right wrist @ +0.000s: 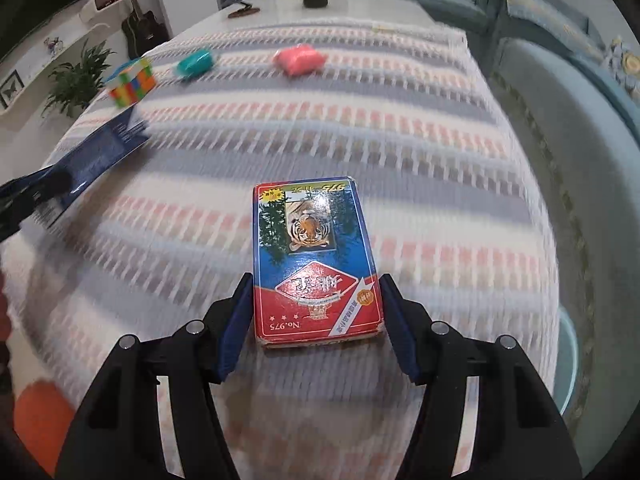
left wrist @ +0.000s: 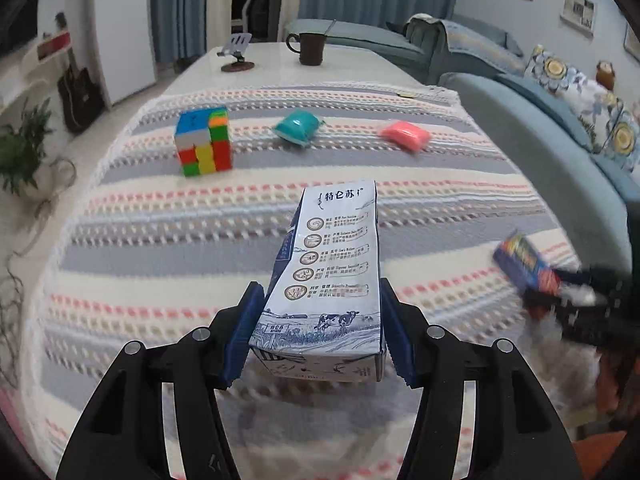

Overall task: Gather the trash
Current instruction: 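Grasp the white milk carton with the left tool while the right tool grasps the tiger card box, then release the tiger card box into the basket with the right tool while the left tool releases the carton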

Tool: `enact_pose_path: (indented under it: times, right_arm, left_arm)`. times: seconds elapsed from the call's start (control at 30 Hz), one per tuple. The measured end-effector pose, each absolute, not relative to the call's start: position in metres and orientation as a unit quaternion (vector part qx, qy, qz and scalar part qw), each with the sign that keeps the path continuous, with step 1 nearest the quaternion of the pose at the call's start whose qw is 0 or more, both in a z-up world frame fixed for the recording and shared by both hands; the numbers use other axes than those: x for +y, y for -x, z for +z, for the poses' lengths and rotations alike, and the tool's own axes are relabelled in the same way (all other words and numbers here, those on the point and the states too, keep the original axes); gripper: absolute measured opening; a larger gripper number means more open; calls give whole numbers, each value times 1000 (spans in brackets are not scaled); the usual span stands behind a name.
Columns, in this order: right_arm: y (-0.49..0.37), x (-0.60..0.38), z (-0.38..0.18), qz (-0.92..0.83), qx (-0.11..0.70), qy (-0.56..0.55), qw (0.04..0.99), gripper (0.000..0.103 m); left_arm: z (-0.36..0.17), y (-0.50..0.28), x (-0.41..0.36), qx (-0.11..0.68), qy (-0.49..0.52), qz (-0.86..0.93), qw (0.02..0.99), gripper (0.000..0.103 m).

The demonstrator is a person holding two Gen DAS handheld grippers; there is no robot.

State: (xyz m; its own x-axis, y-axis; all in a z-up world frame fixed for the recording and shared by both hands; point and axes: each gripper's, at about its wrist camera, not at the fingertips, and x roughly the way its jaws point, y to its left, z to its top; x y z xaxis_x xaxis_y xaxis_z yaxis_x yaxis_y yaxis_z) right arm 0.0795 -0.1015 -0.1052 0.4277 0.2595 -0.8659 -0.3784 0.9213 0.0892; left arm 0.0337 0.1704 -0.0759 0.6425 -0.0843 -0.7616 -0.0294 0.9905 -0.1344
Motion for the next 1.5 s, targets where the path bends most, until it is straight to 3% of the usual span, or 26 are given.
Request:
enact_pose_path:
  times: [0.13, 0.27, 0.37, 0.43, 0.47, 0.77, 1.1, 1.3, 1.5]
  right_arm:
    - [-51, -102, -107, 201, 510, 64, 834, 60]
    - [-59, -101, -108, 192, 519, 66, 830, 75]
    - [-65, -89, -111, 189, 518, 85, 830, 75]
    - [-69, -81, -111, 178, 510, 93, 837, 61]
    - [-70, -79, -111, 177, 510, 91, 837, 58]
    - [-60, -141, -55, 142, 453, -7, 880, 57]
    - [-17, -297, 24, -35, 340, -40, 939, 57]
    - [-11, -377, -10, -77, 365, -115, 921, 57]
    - [-9, -424, -80, -93, 420, -171, 886, 57]
  left_arm:
    - [-70, -26, 162, 410, 76, -35, 908, 55]
    - [-65, -23, 156, 405, 83, -45, 910, 55]
    - [-64, -26, 151, 404, 81, -50, 910, 55]
    - [-64, -28, 148, 403, 81, -56, 910, 55]
    - [-63, -29, 147, 402, 81, -60, 910, 55]
    - [-2, -24, 102, 328, 70, -118, 935, 55]
    - [72, -31, -39, 268, 21, -224, 937, 53]
    - [49, -50, -132, 301, -7, -294, 907, 51]
    - [-16, -80, -196, 382, -22, -378, 843, 51]
